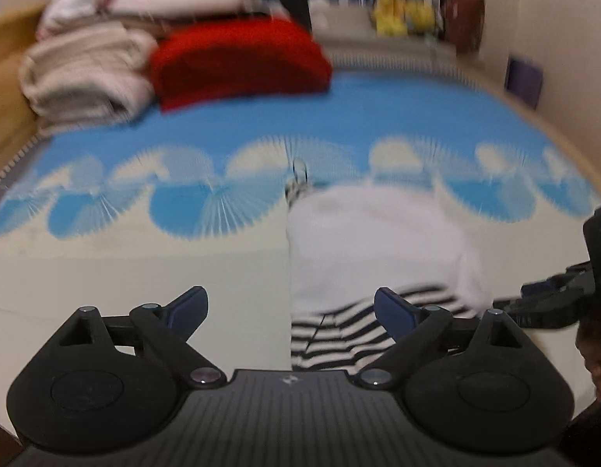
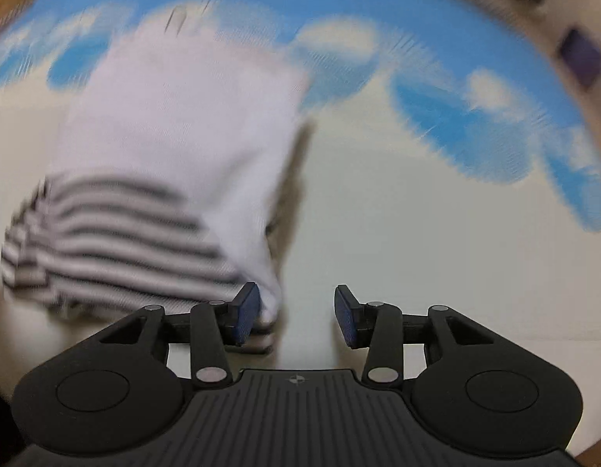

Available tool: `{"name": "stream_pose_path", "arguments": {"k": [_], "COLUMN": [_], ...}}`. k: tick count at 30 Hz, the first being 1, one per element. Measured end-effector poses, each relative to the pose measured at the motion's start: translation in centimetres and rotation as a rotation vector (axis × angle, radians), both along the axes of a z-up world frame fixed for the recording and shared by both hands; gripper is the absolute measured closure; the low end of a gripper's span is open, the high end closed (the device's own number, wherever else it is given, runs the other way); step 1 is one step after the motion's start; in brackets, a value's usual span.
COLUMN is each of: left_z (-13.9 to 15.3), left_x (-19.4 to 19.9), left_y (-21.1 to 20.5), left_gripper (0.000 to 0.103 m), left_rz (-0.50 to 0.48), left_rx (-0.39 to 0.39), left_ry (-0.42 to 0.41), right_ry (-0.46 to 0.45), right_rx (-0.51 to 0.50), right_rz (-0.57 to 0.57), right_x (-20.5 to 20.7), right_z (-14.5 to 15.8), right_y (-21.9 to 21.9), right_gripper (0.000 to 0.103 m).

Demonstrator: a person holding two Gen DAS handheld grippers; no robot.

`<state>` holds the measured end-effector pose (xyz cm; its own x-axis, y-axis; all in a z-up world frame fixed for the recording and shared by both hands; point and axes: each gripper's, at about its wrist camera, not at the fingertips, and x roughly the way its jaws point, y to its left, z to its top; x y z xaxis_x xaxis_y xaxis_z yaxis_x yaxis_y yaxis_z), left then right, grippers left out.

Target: Fold small clothes

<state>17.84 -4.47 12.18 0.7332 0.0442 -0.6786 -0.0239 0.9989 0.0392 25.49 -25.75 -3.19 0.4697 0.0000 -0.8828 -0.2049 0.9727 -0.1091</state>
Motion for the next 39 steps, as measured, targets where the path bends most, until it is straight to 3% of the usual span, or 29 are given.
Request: {"name": "stream_pose_path", "arguments": {"k": [3, 6, 8, 10, 13, 15, 17, 18, 20, 23, 27, 32, 39], "left_z": [1.5, 2.3, 2.5, 1.7, -0.4, -2.8, -4.8, -5.1, -5.1, -5.8, -6.4, -6.4, -7.4], "left_x": [-2.7, -5.4, -7.3, -8.7, -9.9, -10.1, -8.8, -8.2, -7.6, -6.5, -6.2, -6.3, -5.7], "left_y": [-1.6, -3.6, -4.8, -5.0, -5.5, -5.4, -5.1, -4.5, -3.9, -3.9, -3.2, -2.9, -2.5], "left_gripper": [0.008, 0.008, 0.008, 0.008, 0.008, 0.008, 0.008, 0.008, 0.008, 0.008, 0.008, 0.008, 0.008], "left_rz": [0.026, 0.017, -0.020, -0.061, -0.034, -0.003, 0.013, 0.034, 0.064, 0.054, 0.072, 0.071, 0.100], "left_rx": [-0.002, 0.010, 0.021, 0.025, 0.048, 0.048, 0.033, -0.003, -0.029, 0.020, -0.055, -0.076, -0.120], "left_ry": [-0.059, -0.097, -0.135, -0.150, -0.145, -0.105, 0.034, 0.061, 0.051, 0.055, 0.083, 0.083, 0.148], "right_ry": [-0.172, -0.263, -0.335, -0.397, -0.462, -0.464, -0.454, -0.442, -0.413, -0.402, -0.364, -0.348, -0.339], "right_rx": [0.072, 0.097, 0.121, 0.147, 0.180, 0.203, 0.210, 0.207, 0.201, 0.172, 0.175, 0.181, 0.167], "right_rz": [-0.059, -0.062, -0.048, -0.035, -0.029, -0.048, -0.065, -0.079, -0.093, -0.055, -0.051, -0.026, 0.022], "right_x": [-2.2, -4.9, -7.3, -9.7, -13.5, -15.1, -15.9, -16.3, -16.9, -16.4, -15.5, -15.1, -14.9], "right_z": [3.2, 5.0, 6.2, 7.1, 7.4, 7.5, 7.2, 6.9, 6.2, 5.7, 4.9, 4.4, 4.1], "right_y": [-1.6, -2.4, -2.9, -3.3, -3.8, -3.7, -3.8, -3.7, -3.3, -2.4, -1.7, -0.4, 1.2], "right_gripper": [0.048, 0.046, 0.037, 0.024, 0.020, 0.019, 0.017, 0.017, 0.017, 0.017, 0.017, 0.017, 0.017]}}
